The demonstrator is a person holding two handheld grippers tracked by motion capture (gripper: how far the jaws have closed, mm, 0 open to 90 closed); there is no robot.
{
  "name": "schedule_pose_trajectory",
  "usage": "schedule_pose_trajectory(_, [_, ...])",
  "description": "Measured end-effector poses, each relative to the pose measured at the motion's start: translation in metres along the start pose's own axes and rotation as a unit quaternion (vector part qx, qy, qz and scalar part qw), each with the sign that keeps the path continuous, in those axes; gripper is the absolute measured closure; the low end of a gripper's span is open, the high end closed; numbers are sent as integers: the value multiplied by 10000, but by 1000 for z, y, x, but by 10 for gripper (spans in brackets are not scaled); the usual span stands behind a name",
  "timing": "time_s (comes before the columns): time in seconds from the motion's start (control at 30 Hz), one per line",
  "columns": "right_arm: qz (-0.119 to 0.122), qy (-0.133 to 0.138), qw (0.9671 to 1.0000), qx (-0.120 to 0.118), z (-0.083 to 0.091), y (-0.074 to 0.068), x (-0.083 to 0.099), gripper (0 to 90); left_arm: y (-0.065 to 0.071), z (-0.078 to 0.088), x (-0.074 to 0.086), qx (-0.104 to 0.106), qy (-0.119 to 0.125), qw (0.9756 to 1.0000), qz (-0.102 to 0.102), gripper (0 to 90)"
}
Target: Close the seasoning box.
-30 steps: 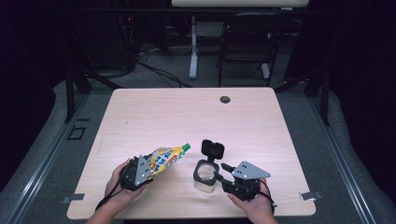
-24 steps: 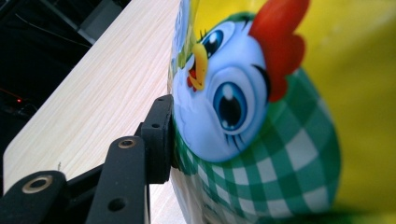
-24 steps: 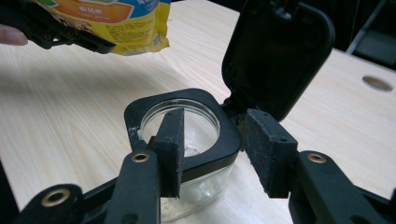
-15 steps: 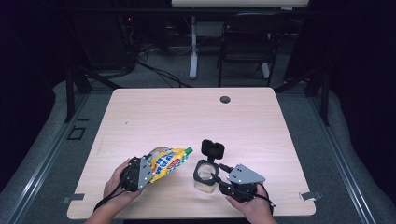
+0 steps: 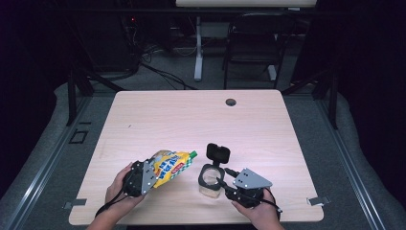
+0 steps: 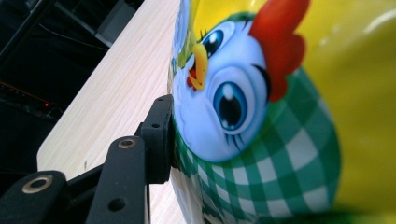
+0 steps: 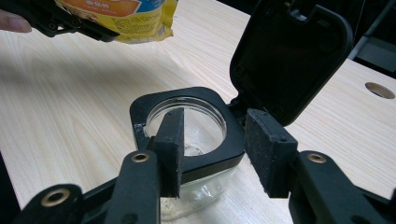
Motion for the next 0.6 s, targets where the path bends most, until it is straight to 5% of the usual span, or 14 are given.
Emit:
schedule_pose_trajectory(0.23, [220, -7, 9997, 139, 2, -3, -3, 616, 2, 1, -2, -88, -17, 9998, -173, 546])
schedule_pose_trajectory(0.33, [628, -83, 9977, 234, 3, -8, -6, 635, 3, 1, -3, -117, -10, 9997, -223, 546])
schedule_pose_trajectory(0.43, [1222, -175, 9913, 464, 4, -13, -11, 660, 4, 1, -4, -140, 8, 9996, -255, 546])
schedule_pose_trajectory(0.6, [2177, -401, 9724, 740, 2, -22, -19, 709, 5, 2, -5, -121, -37, 9995, -276, 546])
Point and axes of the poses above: each handheld gripper's, and its own axes: z roughly backward along the jaws, x roughly out of its underside, y roughly to its right, the point moved 7 cm from there along -z, roughly forward along the jaws, and after that the axes turned 3 degrees about -x, right-handed, at the moved point
